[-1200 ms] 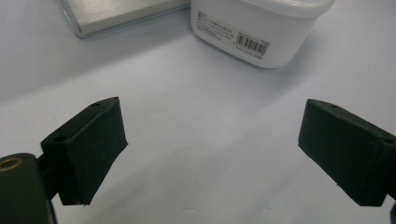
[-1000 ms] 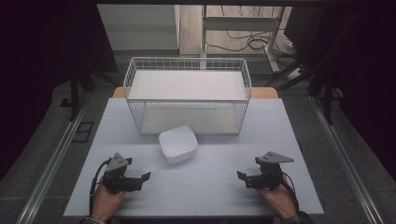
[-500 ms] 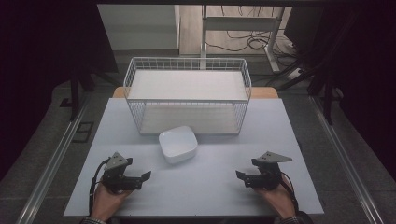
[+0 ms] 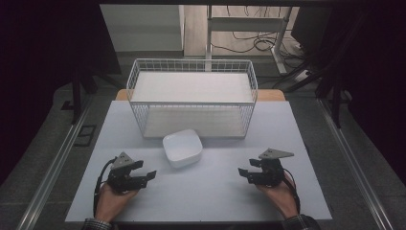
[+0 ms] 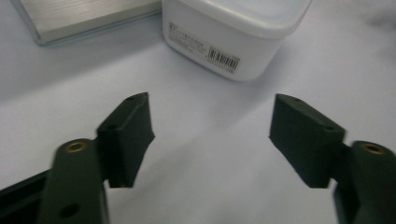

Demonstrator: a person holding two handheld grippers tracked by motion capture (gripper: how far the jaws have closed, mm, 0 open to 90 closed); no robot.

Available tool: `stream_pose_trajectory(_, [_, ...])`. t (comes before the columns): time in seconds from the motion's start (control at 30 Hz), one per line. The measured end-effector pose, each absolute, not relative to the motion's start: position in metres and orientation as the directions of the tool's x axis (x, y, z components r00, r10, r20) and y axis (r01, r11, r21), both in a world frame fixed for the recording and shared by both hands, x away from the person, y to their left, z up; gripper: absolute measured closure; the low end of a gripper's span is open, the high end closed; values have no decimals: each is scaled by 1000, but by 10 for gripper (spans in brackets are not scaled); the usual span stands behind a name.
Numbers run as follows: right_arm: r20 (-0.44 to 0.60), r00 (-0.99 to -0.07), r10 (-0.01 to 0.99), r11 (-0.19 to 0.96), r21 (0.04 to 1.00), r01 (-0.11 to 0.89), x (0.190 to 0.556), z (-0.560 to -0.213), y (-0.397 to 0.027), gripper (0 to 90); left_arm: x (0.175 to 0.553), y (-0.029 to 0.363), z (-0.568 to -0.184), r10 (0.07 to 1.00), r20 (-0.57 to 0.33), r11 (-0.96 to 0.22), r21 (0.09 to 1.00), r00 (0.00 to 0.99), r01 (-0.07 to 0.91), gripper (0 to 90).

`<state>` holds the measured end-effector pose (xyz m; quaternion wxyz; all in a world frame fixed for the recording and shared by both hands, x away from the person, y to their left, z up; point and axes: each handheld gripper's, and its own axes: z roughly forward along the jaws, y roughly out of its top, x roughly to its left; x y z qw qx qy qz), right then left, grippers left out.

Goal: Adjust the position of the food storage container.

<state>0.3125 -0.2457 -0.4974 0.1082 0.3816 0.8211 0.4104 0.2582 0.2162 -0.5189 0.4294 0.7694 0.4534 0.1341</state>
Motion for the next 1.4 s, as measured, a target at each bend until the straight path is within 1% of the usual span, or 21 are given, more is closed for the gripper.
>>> stream_pose_trajectory(0.03, [154,-692,705,369,754,543,315,-497,-243,431,261,216,-518,800,-199,-219,781,566,585,338])
stream_pose_trajectory(0.1, [217,-710,670,361,741,567,324,-495,-237,517,266,215,-517,782,-213,-227,779,586,585,343])
stream_pose_trajectory(0.13, [204,-722,661,386,734,559,328,-493,-231,580,267,215,-517,784,-209,-229,778,585,585,390])
stream_pose_trajectory(0.17, [204,-722,661,386,734,559,328,-493,-231,580,270,215,-516,790,-205,-226,778,577,586,390])
stream_pose_trajectory(0.2, [165,-743,649,430,725,537,335,-492,-222,647,273,216,-516,797,-210,-216,777,566,592,474])
stream_pose_trajectory(0.23, [165,-743,649,430,725,537,335,-492,-222,647,276,217,-516,800,-217,-205,777,559,596,474])
stream_pose_trajectory(0.27, [147,-759,634,458,719,522,342,-492,-212,713,281,218,-516,815,-219,-188,776,536,602,572])
stream_pose_trajectory(0.3, [147,-759,634,458,719,522,342,-492,-212,713,281,218,-516,815,-219,-188,776,536,602,617])
stream_pose_trajectory(0.33, [136,-771,622,475,718,509,349,-492,-201,790,287,219,-516,827,-208,-186,776,523,603,672])
stream_pose_trajectory(0.37, [136,-771,622,475,718,509,349,-492,-201,790,287,219,-516,827,-208,-186,776,523,603,716])
stream_pose_trajectory(0.4, [131,-777,616,482,718,503,352,-492,-195,824,291,219,-516,832,-204,-186,774,516,605,716])
stream_pose_trajectory(0.43, [122,-788,604,492,721,488,357,-491,-187,867,293,218,-516,835,-203,-185,771,511,609,774])
stream_pose_trajectory(0.47, [108,-800,590,505,724,470,363,-492,-175,885,300,216,-517,836,-194,-195,769,513,609,852])
stream_pose_trajectory(0.5, [108,-800,590,505,724,470,363,-492,-175,885,300,216,-517,836,-194,-195,769,513,609,888])
stream_pose_trajectory(0.6, [65,-814,578,535,723,438,373,-493,-152,889,312,210,-518,829,-196,-210,758,523,618,897])
stream_pose_trajectory(0.67, [64,-815,576,538,721,437,382,-495,-135,889,324,203,-520,833,-189,-214,757,521,617,898])
stream_pose_trajectory(0.8, [43,-804,592,541,718,437,397,-500,-117,888,338,195,-522,843,-177,-212,759,508,616,898])
stream_pose_trajectory(0.93, [60,-794,604,520,725,451,410,-504,-108,888,347,190,-525,846,-175,-208,761,503,615,898])
stream_pose_trajectory(1.03, [70,-795,603,517,724,456,413,-505,-104,888,348,188,-525,844,-175,-213,760,508,614,899])
stream_pose_trajectory(1.17, [46,-798,601,543,710,449,409,-506,-101,888,345,185,-524,835,-192,-204,762,516,614,900])
stream_pose_trajectory(1.4, [47,-798,601,551,699,456,391,-503,-120,888,338,170,-522,809,-198,-234,755,553,613,900])
